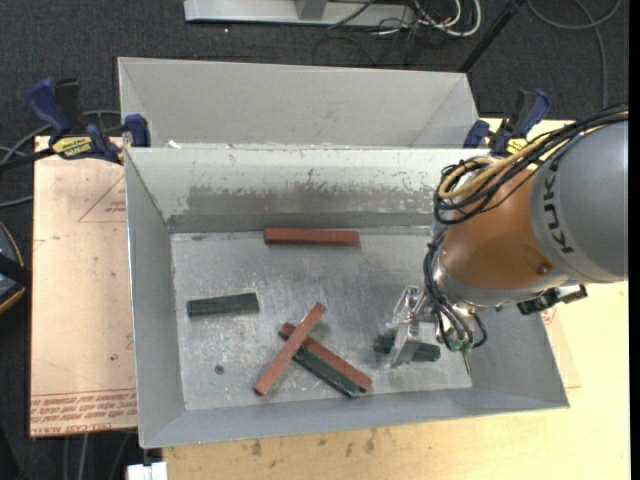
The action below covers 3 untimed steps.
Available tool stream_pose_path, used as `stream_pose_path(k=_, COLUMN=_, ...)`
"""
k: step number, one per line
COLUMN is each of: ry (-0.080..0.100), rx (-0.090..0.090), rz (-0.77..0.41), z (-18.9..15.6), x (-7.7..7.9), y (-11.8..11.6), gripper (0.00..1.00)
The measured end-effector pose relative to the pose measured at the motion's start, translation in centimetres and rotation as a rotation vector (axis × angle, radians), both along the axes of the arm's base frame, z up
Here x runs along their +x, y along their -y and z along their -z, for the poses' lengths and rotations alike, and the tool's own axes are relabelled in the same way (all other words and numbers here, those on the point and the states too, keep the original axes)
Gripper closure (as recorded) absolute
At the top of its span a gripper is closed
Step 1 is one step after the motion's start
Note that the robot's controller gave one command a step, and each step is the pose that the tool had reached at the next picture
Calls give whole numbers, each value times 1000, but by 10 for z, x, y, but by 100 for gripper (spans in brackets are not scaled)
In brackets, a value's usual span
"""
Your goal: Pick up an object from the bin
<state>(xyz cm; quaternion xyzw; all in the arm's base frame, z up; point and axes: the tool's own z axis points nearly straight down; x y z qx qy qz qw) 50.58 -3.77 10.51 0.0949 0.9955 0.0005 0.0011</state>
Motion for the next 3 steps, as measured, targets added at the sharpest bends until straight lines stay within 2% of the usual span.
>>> stream_pose_path(k=3, ry=-1, rx=0, rz=-1, z=-42, x=2, y=0, gripper=100)
